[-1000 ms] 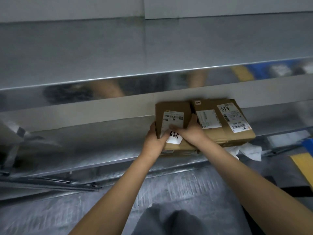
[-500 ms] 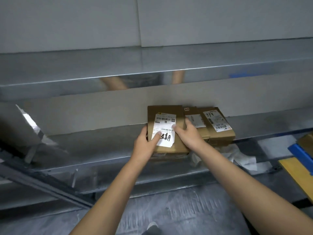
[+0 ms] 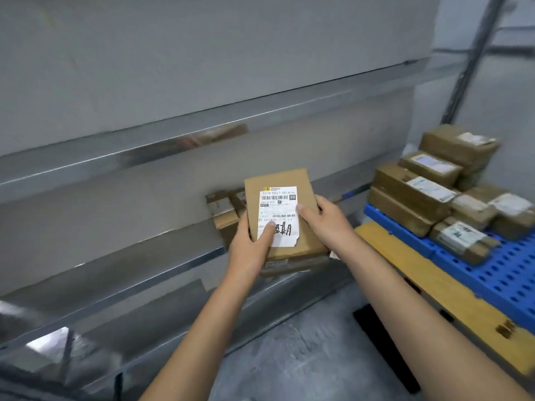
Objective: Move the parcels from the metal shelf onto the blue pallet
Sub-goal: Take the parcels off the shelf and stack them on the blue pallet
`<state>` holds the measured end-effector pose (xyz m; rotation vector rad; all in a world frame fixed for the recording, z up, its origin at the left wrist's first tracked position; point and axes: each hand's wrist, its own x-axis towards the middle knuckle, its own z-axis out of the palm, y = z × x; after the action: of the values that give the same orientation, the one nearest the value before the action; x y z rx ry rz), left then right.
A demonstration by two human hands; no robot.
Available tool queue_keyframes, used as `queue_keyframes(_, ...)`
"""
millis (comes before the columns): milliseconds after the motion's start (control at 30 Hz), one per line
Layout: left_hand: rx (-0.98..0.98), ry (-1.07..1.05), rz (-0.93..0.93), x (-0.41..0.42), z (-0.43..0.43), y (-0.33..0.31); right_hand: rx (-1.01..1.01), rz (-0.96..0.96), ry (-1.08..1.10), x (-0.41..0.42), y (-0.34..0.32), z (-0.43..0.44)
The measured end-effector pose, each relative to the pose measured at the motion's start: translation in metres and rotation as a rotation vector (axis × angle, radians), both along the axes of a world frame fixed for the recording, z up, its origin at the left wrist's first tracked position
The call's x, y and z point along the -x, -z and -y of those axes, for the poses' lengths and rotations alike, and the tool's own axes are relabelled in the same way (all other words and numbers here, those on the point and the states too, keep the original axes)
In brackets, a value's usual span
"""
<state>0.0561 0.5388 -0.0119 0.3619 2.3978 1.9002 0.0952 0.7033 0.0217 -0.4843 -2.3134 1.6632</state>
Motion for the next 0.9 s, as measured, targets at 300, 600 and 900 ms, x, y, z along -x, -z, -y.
queue_keyframes(300, 0.006, 0.391, -0.012, -0.085, -0.18, 0.002, 0.021, -0.022, 0.395, -0.146, 0.004, -0.153)
queue_keyframes(600, 0.005, 0.609, 0.061, -0.129, -0.323, 0.02, 0.03, 0.068, 0.613, -0.21, 0.019, -0.276)
queue_keyframes(900, -0.057, 0.578, 0.136, -0.109, -0.472, 0.037, -0.013, 0.125, 0.597, -0.182, 0.025, -0.425)
